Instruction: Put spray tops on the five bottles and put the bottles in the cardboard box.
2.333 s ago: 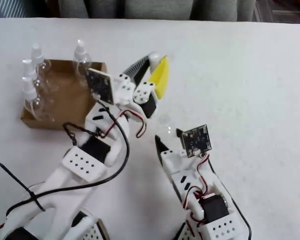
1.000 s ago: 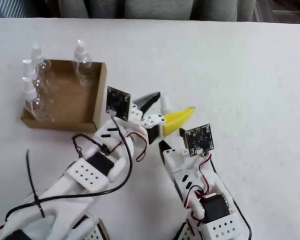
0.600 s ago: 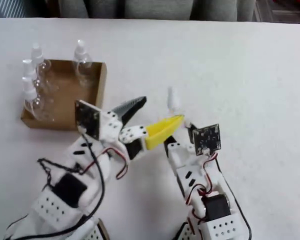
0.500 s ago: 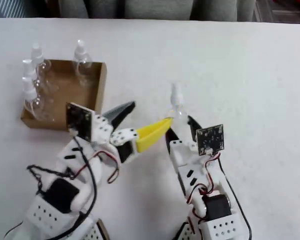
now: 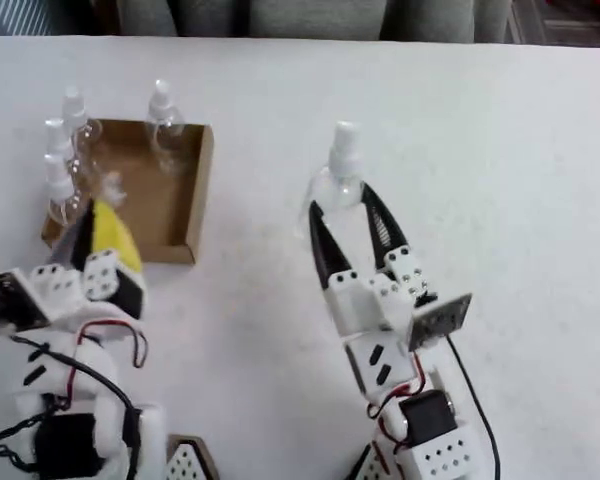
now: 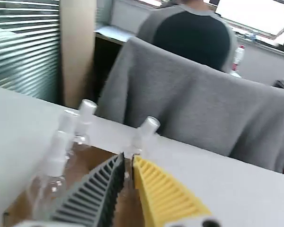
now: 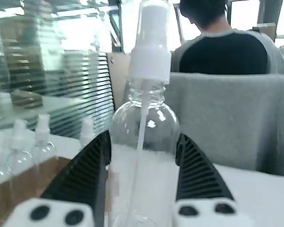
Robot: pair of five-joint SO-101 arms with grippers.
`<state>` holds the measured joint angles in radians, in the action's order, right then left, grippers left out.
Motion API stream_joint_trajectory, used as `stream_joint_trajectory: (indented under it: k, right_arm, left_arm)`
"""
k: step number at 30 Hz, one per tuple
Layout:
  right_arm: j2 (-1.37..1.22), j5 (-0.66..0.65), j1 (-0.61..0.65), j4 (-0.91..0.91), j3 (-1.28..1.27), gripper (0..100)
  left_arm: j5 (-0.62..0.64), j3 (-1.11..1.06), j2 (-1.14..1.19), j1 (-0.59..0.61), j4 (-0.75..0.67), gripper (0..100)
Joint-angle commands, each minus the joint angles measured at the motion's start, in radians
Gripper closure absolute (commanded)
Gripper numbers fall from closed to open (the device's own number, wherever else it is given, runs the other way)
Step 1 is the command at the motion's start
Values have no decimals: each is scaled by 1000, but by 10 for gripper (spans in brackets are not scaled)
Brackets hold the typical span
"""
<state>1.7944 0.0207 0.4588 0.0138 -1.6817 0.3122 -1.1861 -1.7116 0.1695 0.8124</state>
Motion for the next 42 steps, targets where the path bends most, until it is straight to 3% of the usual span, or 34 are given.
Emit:
stream_joint_trajectory:
  k: [1, 6, 12, 21, 25, 34, 42]
  right_arm:
    - [2, 0, 99, -96, 15, 982]
    - [1, -61, 203, -99, 91, 982]
    - [-166, -95, 252, -176, 164, 982]
    - [-759, -89, 321, -509, 345, 982]
    - [-1050, -89, 332, -685, 436, 982]
    - [-1643, -91, 371, -995, 669, 982]
    - [-1931, -97, 397, -1070, 898, 982]
  left_arm:
    - [-8, 23, 10, 205, 9, 977]
    - [-8, 25, 125, 363, 109, 979]
    - [-64, 18, 294, 426, 324, 977]
    - [-98, -184, 337, 634, 89, 978]
    - [-100, -270, 337, 642, 38, 978]
    - [-143, -276, 338, 611, 81, 979]
    - [-149, -272, 341, 582, 115, 979]
